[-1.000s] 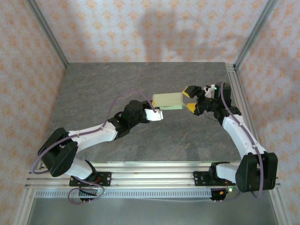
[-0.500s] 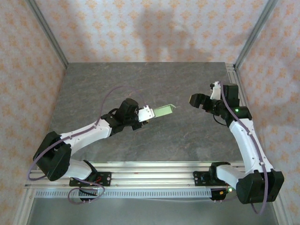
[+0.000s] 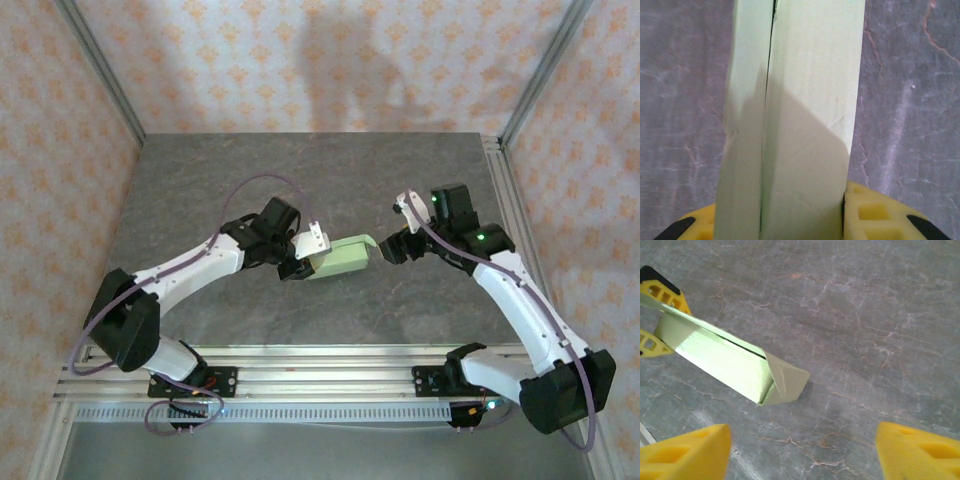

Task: Fold the paper box

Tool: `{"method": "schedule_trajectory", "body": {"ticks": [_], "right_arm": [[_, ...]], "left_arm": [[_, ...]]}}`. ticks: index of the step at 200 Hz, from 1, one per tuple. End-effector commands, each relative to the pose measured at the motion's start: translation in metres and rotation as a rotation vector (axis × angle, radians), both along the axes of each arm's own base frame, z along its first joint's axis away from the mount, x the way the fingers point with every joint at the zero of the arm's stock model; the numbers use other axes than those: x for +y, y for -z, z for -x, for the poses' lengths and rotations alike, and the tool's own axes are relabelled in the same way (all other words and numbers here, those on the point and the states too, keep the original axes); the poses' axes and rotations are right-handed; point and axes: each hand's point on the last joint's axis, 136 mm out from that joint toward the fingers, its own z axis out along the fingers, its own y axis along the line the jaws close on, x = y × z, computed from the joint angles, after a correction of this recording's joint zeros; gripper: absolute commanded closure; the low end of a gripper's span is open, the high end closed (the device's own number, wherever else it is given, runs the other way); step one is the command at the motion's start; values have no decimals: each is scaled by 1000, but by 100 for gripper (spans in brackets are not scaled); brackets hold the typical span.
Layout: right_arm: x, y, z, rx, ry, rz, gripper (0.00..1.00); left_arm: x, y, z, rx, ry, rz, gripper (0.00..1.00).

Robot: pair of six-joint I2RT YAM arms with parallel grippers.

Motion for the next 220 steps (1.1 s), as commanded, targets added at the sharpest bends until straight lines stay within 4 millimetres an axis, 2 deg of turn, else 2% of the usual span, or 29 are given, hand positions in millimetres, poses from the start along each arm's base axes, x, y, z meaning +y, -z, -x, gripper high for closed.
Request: {"method": "schedule_trajectory", "body": {"ticks": [1, 22, 28, 60, 125, 160, 220], "right_arm": [[9, -5, -9, -56, -75, 17, 35], [14, -3, -9, -42, -118, 21, 43], [16, 6, -11, -15, -130, 35, 45], [21, 14, -18, 11, -174, 61, 54], [40, 32, -15, 128, -297, 42, 54], [42, 42, -18, 164, -310, 63, 56], [47, 49, -23, 188, -315, 72, 79]], "left_arm": [[0, 2, 11, 121, 11, -6, 66], [-3, 6, 9, 146, 4, -2, 66], [-4, 7, 9, 151, 3, -1, 65], [-4, 12, 7, 161, -1, -17, 65], [-3, 21, 5, 164, -10, -32, 65], [-3, 24, 5, 170, -10, -35, 65], [-3, 27, 4, 175, -13, -39, 64]]}}
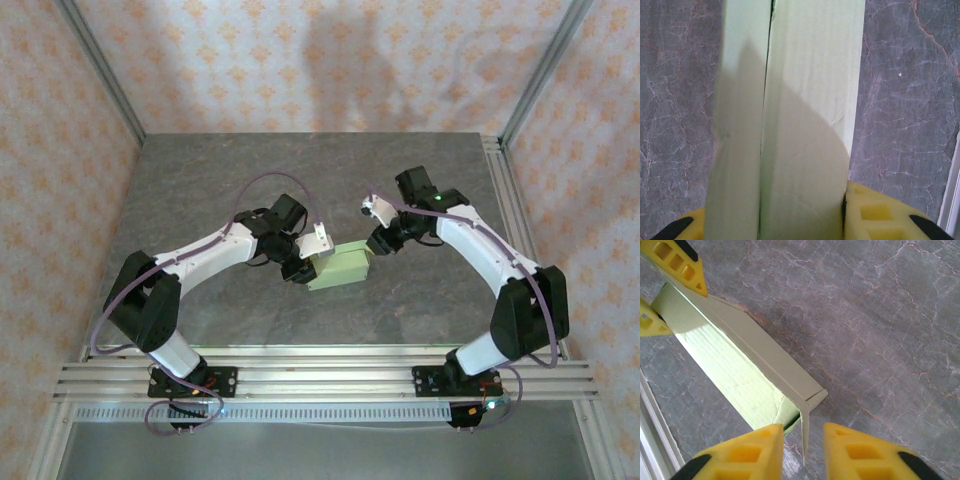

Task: Fold the paper box

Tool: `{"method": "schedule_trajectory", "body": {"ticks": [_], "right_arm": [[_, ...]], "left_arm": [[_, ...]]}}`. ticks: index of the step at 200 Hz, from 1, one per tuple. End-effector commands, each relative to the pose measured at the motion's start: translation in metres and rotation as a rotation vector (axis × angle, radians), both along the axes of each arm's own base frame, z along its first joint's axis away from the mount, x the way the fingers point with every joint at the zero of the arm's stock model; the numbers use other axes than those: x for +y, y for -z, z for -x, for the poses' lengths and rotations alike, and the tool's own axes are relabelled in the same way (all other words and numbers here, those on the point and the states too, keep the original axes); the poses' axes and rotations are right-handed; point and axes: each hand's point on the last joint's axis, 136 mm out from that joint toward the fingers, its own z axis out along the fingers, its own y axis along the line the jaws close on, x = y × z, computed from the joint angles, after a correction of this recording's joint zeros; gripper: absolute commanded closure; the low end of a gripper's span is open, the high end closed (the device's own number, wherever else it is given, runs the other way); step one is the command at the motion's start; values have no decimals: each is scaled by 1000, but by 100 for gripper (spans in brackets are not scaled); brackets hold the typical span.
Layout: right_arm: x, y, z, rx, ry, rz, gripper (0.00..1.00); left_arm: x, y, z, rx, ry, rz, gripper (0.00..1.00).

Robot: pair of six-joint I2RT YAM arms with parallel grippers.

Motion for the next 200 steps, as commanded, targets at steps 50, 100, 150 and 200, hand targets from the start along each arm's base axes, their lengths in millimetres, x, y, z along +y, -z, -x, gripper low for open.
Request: {"method": "schedule_trajectory", "body": {"ticks": [50, 100, 150, 200], "right_arm": [[5, -4, 3, 12, -13, -6, 96], [8, -8, 6, -22, 47, -29, 100], [9, -12, -7, -82, 318, -46, 100], [5, -14, -9, -87, 537, -83, 100]], "left_arm": [[2, 6, -1, 26, -21, -12, 64], [0, 5, -10, 7, -74, -4, 64], [-1, 3, -17, -1, -138, 10, 63], [-4, 2, -19, -13, -138, 12, 63]]}}
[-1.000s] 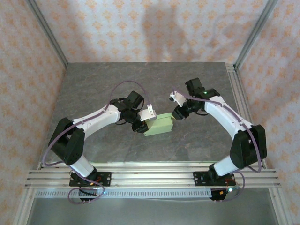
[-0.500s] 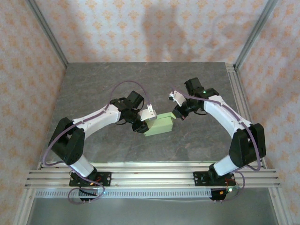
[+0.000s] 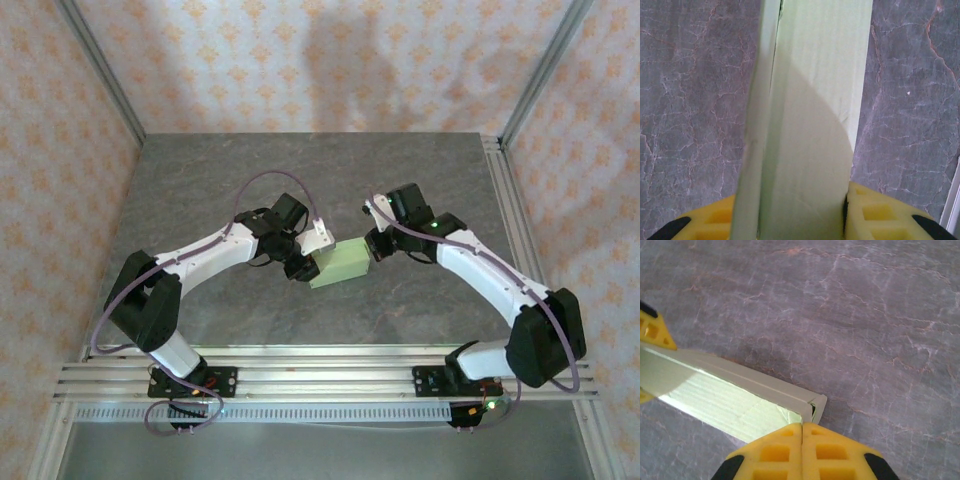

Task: Fold the paper box

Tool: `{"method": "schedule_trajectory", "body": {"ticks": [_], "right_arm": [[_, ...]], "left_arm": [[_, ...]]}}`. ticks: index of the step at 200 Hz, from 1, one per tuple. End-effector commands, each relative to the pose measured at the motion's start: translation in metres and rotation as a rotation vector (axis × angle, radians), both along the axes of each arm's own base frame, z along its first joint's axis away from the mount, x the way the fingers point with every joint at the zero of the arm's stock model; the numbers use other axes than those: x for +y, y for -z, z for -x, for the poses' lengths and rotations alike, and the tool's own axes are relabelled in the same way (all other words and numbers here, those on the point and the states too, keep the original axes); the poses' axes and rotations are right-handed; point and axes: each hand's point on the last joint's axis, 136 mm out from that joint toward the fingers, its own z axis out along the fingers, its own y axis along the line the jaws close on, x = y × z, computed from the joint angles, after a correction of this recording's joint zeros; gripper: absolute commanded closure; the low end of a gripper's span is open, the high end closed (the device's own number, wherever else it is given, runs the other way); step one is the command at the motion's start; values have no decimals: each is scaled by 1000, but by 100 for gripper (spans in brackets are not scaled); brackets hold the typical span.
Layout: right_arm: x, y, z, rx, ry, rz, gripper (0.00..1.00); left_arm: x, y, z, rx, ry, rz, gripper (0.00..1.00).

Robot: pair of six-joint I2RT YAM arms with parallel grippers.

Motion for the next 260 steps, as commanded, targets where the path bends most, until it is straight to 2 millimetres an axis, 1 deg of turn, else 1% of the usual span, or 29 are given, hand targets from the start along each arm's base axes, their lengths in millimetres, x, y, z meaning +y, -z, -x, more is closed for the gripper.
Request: {"method": "schedule_trajectory", "body": {"ticks": [1, 49, 77, 95, 128, 147, 165, 181, 198, 227, 245, 260], "right_arm": [[0, -12, -5, -21, 150, -64, 100], [-6, 0, -2, -9, 254, -90, 100], [-4, 5, -3, -72, 264, -135, 100], [-7, 10, -3, -107, 261, -141, 100], [-12, 14, -2, -119, 250, -100, 100], [-12, 12, -2, -117, 248, -93, 100], [-13, 9, -3, -124, 252, -94, 100], [-13, 8, -4, -125, 251, -87, 100], [-13, 6, -4, -128, 251, -85, 100], [-14, 7, -4, -126, 252, -76, 100], [-15, 7, -5, -128, 258, -73, 100], [-15, 7, -5, -126, 259, -68, 100]], "left_arm": [[-2, 4, -10, -24, -37, -6, 63], [-8, 6, -14, -8, -53, 4, 63], [-9, 7, -16, -6, -61, 9, 62], [-9, 6, -15, -4, -63, 11, 61], [-9, 1, -16, -9, -77, 24, 52], [-10, -5, -17, -12, -101, 39, 44], [-12, -14, -20, -38, -127, 74, 30], [-14, -26, -24, -71, -162, 117, 20], [-14, -40, -30, -109, -215, 157, 1], [-16, -60, -32, -151, -290, 242, 0], [-12, -76, -33, -189, -373, 271, 0], [-4, -90, -36, -243, -472, 271, 0]]}}
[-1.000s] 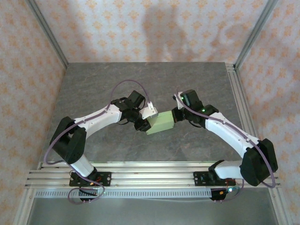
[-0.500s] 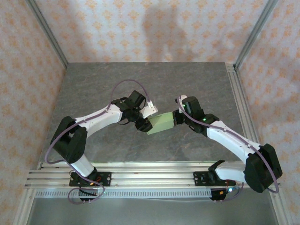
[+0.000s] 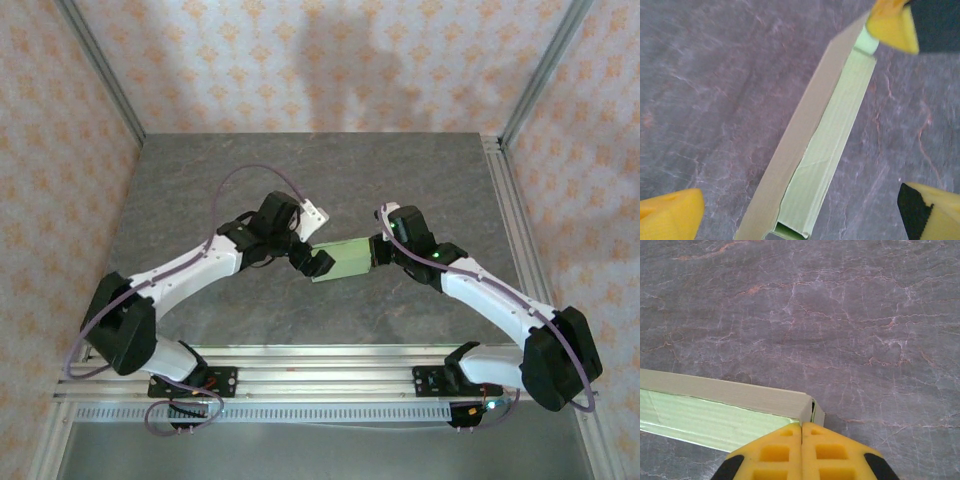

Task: Fold the paper box

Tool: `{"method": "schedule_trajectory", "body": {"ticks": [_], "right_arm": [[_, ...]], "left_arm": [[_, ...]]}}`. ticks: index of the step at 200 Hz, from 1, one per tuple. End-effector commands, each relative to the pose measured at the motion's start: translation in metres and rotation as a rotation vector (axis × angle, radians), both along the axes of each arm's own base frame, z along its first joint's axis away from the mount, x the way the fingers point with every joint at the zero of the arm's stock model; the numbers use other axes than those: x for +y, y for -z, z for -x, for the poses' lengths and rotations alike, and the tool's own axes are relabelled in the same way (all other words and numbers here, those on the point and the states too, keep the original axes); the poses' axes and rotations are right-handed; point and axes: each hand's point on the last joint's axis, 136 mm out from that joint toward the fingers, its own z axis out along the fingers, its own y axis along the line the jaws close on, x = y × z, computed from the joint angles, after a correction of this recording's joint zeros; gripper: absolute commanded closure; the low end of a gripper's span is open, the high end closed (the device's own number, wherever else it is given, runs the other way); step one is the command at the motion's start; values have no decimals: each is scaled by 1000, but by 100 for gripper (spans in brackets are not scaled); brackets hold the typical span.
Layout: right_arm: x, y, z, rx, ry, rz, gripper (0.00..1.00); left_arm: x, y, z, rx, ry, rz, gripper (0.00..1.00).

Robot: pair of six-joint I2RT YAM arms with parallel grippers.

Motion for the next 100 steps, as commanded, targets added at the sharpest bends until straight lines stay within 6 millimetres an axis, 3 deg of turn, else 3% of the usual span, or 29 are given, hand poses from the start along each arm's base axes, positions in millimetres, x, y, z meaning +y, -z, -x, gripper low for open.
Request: {"method": "schedule_trajectory", "body": {"ticks": [1, 39, 57, 73, 100], "right_arm": [[-3, -5, -1, -9, 8, 30, 100], [-2, -6, -1, -7, 9, 51, 100], [0, -4, 0, 2, 4, 61, 100], [4, -5, 0, -3, 1, 59, 100], [6, -4, 1, -2, -2, 59, 100]], "left_arm": [[8, -30, -11, -84, -191, 52, 0], [33, -44, -7, -37, -369, 18, 4], [36, -34, 5, 23, -340, -55, 15], [37, -23, 16, 57, -256, -136, 19], [44, -13, 13, 82, -213, -218, 36]]}}
